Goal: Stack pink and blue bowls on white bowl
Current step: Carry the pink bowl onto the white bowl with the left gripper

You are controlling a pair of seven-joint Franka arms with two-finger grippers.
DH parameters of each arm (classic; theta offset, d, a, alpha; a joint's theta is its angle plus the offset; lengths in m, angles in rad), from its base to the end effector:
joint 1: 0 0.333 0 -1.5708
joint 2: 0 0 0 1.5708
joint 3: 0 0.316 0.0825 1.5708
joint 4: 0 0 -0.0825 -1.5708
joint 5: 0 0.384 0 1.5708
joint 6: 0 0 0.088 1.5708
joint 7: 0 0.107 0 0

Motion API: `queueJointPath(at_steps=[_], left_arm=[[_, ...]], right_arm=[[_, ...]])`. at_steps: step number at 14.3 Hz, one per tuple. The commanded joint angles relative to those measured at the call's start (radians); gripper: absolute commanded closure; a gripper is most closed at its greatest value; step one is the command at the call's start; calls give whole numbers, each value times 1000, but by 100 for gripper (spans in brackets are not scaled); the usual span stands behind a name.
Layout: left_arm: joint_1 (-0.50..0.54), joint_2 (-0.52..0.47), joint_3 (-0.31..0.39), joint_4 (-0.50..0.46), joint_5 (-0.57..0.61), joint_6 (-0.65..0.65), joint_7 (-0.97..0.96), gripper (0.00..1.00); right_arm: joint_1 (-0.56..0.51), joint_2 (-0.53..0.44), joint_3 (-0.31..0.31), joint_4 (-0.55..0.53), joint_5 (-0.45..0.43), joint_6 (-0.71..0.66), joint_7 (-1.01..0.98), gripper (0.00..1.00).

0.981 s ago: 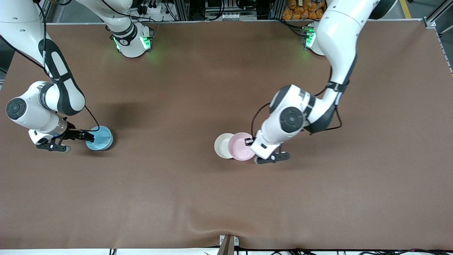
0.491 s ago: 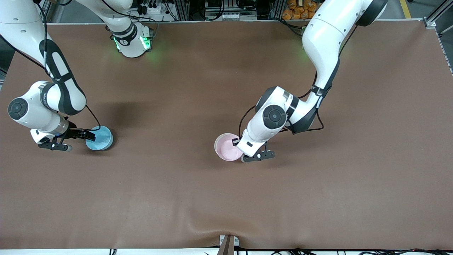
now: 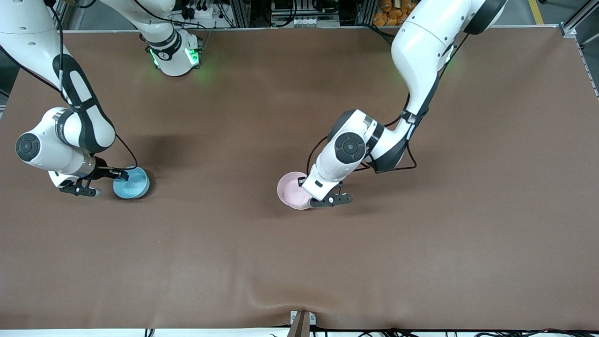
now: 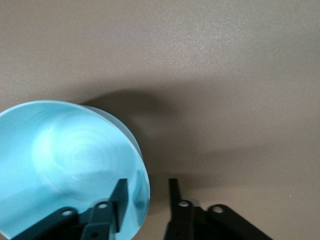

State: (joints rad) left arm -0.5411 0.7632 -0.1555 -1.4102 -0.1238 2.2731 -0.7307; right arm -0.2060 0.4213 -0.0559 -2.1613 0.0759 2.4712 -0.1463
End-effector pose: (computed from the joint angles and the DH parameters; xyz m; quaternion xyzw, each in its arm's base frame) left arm 0.5808 -0.4586 0.2623 0.9903 0.0783 -0.0265 0.1113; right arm 0.5347 -0.1441 0.1901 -0.9947 0.0868 0.0518 0.0213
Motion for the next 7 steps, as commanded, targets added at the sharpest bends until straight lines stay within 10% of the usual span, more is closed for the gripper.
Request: queueJointPath(at_steps=[1,7], left_arm=[[6,5,8,-1,-17,0,5,100],[6,5,8,-24,-13,0,8,100]], right_arm=[[2,-13,1,-3,21,-8,-3,100],[10,-24,5,59,21,-73,-16,100]])
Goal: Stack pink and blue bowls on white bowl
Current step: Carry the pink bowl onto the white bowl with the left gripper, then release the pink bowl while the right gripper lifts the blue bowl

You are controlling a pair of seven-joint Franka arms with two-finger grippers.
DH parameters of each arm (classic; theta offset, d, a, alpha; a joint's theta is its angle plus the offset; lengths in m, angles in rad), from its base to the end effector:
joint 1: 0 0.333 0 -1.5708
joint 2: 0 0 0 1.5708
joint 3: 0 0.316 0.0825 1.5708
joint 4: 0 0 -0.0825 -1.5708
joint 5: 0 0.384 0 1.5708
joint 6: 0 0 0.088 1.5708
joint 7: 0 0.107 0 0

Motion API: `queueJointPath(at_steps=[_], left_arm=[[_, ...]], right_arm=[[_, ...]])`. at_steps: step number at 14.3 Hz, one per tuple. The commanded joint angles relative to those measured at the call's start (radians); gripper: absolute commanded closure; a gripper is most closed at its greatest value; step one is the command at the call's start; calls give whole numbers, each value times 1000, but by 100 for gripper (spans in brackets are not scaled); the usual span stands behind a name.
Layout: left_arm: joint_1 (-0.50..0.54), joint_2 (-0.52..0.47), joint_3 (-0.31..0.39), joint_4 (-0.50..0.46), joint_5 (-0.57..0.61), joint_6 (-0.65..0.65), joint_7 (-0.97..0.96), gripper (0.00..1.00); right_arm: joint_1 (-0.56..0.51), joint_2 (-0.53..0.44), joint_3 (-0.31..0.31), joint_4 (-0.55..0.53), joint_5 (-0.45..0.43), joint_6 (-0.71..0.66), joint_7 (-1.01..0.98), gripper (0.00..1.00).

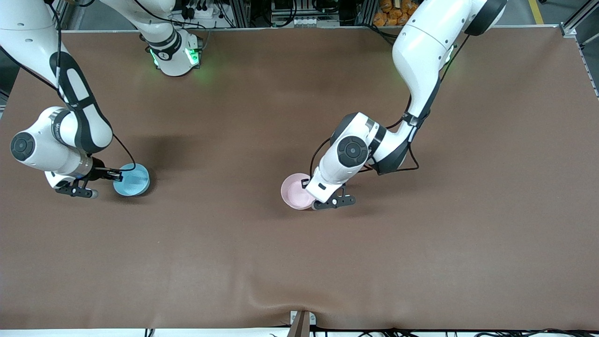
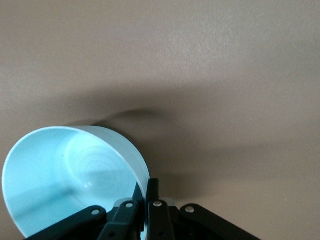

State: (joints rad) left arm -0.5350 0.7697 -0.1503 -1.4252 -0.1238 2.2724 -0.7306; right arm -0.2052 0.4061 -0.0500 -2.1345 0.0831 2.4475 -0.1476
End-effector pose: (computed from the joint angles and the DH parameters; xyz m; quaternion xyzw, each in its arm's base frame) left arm 0.5815 -0.4507 0.2503 0.9906 0.0833 -0.0334 0.1030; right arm 0.5452 -0.1424 0.2062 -0.9952 0.0852 0.0420 0.0240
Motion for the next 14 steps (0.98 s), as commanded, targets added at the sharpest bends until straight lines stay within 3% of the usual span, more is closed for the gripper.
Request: queueJointPath(at_steps=[1,4,9,10,11,12,13,14], left_arm=[[-3,0,3,-9,-11,2,8,100],[-3,5,3,-8,-11,6,8,100],[-5,34,3,-6,-19,53,7,98],[-5,36,3,-5,-20,53,7,85],[-2,34,3,-5,-22,53,7,52],[0,30,3,-3,-23,53,-3,9],[1,20,3,-1,-23,53,-6,0],[1,10,3,2,-22,53,-10,0]], right_arm=[[13,-9,2,77,14,-115,-13,100],[32,-10,4,198,14,-277,-9,100],[66,-33,5,290,14,-389,-3,100],[84,-36,6,315,15,-418,-3,100],[102,-38,4,349,15,-459,-3,100],[116,-35,4,381,15,-500,-4,100],[141,-35,4,408,15,-548,-3,100],[162,-36,4,422,17,-576,-1,100]])
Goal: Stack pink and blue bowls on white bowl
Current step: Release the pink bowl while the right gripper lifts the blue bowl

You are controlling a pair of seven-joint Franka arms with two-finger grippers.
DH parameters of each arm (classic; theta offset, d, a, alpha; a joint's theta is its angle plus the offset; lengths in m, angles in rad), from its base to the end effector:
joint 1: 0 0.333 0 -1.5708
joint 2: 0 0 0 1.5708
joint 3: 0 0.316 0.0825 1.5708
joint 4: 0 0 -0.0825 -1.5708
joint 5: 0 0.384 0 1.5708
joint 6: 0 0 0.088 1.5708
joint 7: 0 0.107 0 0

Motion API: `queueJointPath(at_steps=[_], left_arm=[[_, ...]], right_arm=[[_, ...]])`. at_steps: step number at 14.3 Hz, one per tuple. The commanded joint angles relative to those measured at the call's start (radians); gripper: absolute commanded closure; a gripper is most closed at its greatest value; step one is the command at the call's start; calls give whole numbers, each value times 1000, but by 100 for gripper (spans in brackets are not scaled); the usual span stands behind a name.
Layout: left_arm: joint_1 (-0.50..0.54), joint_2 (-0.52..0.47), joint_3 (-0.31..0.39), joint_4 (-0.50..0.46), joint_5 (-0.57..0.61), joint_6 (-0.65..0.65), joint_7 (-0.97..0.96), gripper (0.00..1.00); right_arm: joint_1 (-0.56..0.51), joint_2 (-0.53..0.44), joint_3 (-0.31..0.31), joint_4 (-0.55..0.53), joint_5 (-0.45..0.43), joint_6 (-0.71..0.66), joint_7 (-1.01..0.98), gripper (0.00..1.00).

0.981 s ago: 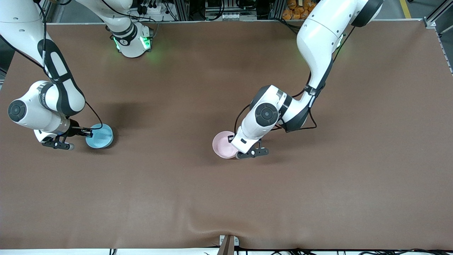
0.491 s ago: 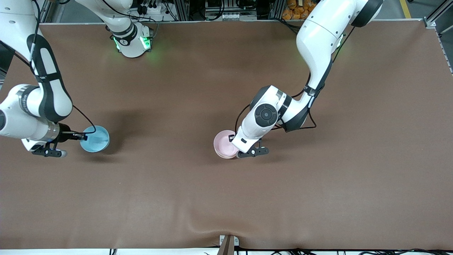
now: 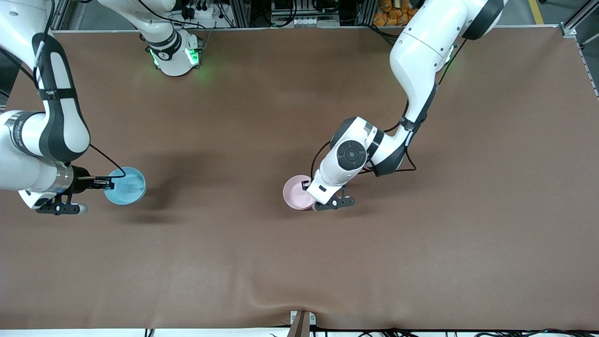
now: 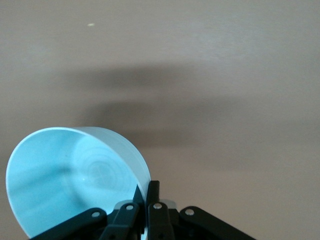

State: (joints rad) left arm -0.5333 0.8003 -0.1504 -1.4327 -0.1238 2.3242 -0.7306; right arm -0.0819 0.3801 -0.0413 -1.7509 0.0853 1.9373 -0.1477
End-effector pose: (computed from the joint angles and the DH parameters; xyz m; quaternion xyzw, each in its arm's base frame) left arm 0.5829 -0.4493 0.2294 0.9899 0.0883 -0.0280 0.1072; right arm 0.6251 -0.0696 0.3401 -0.9949 0.0061 0.0914 0.0431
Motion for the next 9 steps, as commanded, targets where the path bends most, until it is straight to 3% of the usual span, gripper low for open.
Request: queueJointPath(at_steps=[1,4,6,9], left_arm=[[1,-36,5,11,-22,-3,-10,0],[32,-88,12,11,-8,-72,-6,0],[65,-147,15,9,19,-155,-9,0],[149,-231,9,9,174,-259,48,0]], right_arm=[[53,-12,-3,47,25,-72,5,100],[99,-15,-3,54,154,-74,39,100],[158,-13,-5,54,192,-69,114,100],[279,-9,-6,54,244,-28,268,100]])
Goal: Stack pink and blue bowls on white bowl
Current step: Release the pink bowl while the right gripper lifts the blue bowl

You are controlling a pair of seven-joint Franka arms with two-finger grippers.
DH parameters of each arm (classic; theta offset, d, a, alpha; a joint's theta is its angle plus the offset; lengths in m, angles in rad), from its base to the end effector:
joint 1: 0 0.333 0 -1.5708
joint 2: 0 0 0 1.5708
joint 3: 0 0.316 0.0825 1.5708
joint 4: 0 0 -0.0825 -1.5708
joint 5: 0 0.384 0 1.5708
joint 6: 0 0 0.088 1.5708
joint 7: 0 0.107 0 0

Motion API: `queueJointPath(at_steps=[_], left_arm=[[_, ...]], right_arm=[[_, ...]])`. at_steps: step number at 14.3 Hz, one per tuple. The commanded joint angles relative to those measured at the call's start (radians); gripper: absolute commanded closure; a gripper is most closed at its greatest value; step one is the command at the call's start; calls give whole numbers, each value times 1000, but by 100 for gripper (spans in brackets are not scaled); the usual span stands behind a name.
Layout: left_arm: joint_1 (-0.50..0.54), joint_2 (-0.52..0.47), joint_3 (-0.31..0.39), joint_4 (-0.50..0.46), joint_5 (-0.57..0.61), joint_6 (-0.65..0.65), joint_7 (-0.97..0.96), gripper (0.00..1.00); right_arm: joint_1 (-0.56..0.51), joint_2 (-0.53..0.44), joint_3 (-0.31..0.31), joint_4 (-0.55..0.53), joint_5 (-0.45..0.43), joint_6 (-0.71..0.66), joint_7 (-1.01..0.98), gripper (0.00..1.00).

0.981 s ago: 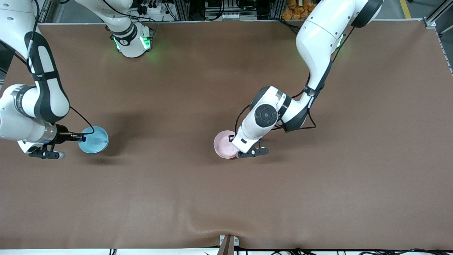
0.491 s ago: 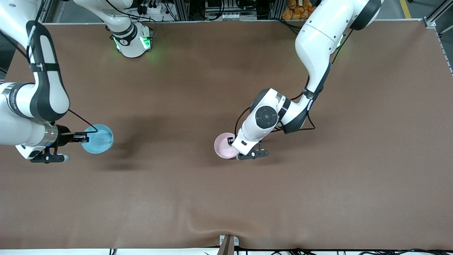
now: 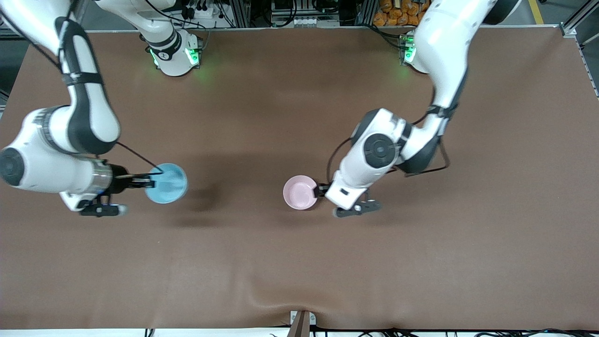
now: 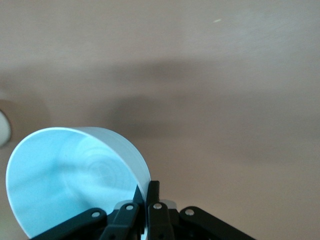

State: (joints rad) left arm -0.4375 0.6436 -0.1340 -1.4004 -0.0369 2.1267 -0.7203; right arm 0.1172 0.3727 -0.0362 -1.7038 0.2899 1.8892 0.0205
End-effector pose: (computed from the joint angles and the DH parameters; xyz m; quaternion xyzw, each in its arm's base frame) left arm 0.6250 -0.3802 0.3386 0.9927 0.0981 0.0016 0.0708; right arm 0.6318 0.0745 0.3645 -0.9874 0.0274 0.0985 0.1209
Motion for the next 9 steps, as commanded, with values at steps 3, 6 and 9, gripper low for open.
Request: queueJointPath(at_steps=[3,6,9], left_arm=[[77,-156,-1,-19,176,-143,142,0],[138,-235,-4,-17,220,-169,240,0],[197,-304,-6,-17,210,-238,338,0]], right_arm=[[201,5,-11,7,48,97,272,100],[318,12,-10,10,49,177,396,100],[418,49,-11,10,48,278,518,100]])
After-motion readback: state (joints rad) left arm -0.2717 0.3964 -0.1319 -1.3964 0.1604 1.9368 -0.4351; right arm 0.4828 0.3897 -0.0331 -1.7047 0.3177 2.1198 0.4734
